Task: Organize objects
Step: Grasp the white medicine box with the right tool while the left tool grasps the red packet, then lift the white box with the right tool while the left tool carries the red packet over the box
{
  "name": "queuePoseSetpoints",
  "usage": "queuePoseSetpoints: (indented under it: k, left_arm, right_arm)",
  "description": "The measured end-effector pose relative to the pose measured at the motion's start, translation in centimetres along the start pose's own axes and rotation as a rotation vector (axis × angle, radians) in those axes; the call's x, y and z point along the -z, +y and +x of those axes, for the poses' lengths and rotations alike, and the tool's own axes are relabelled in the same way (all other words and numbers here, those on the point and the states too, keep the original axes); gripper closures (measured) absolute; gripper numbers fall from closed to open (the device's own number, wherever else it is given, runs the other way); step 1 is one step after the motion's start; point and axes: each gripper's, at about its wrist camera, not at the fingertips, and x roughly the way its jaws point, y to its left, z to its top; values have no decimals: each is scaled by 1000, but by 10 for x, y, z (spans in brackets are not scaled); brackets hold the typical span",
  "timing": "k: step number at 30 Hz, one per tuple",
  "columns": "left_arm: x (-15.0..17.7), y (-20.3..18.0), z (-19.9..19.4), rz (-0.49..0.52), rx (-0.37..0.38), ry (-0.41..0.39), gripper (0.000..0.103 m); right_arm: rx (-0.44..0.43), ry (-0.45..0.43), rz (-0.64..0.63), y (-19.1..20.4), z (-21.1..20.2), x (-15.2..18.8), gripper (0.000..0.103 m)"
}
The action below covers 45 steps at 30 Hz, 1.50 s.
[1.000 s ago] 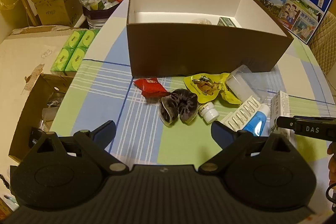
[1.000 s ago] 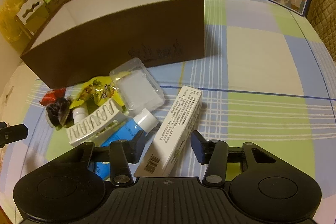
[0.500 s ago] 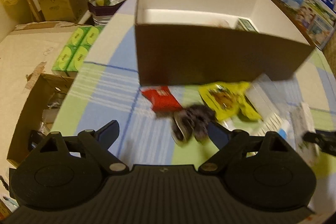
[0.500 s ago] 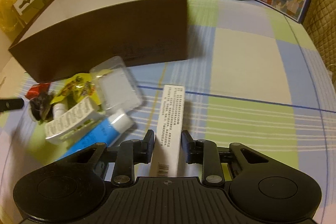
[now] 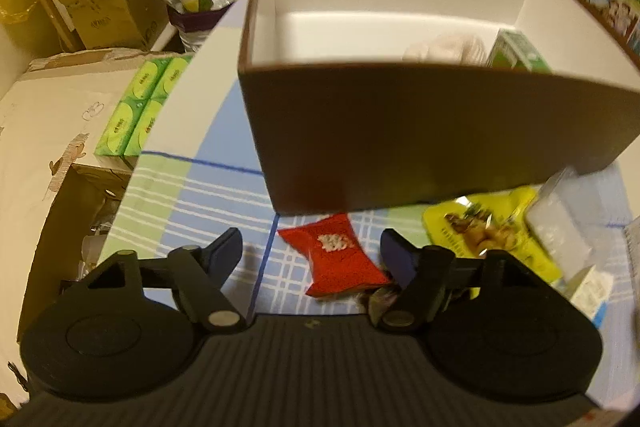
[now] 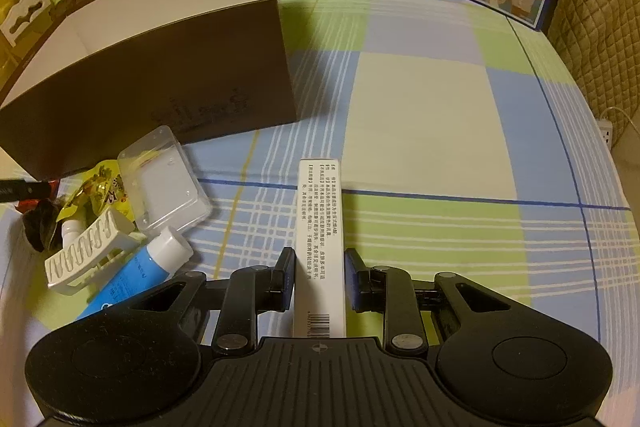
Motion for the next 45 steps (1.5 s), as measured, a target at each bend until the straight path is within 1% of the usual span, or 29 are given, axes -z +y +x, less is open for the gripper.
queuePoseSetpoints:
  k: [1, 3, 6, 11, 13, 14, 17, 21, 25, 26, 27, 33, 45]
  left_arm:
    - [1, 2, 3, 0, 3, 10, 36]
    - [3, 8, 5, -7, 13, 16, 45]
    - [5, 17, 4, 1, 18, 14, 56]
    - [7, 23, 4, 63, 31, 9, 58]
    - [8, 21, 5, 89, 33, 14, 63]
    - [9, 20, 6, 96, 35, 14, 64]
    - [10, 19, 6, 95, 41, 5, 72]
    - [10, 20, 4, 64, 35, 11, 74]
    - [14, 23, -8, 36, 35, 4, 75]
    - [15, 24, -12, 28, 38, 1, 81]
    - [16, 25, -15, 20, 42, 1, 82]
    - [21, 29, -38, 6, 51, -21, 83]
    - [17, 30, -87, 1, 83, -105, 83]
  right_arm:
    - [-1, 2, 2, -1, 0, 0, 80]
    - [-5, 3, 7, -1, 0, 1, 80]
    - [-10, 8, 8, -1, 1, 0, 80]
    - [-15, 25, 2, -1, 5, -1, 80]
    - [-14, 27, -1, -1, 6, -2, 80]
    - [-14, 28, -2, 0, 6, -2, 80]
    - [-15, 29, -2, -1, 6, -2, 80]
    - [-15, 27, -1, -1, 6, -2, 80]
    - [-18, 22, 0, -2, 7, -2, 80]
    - [-20, 21, -1, -2, 7, -2, 80]
    - [-20, 18, -4, -2, 7, -2, 80]
    - [-28, 16, -8, -2, 3, -3, 81]
    - [-106, -57, 5, 3, -35, -19, 81]
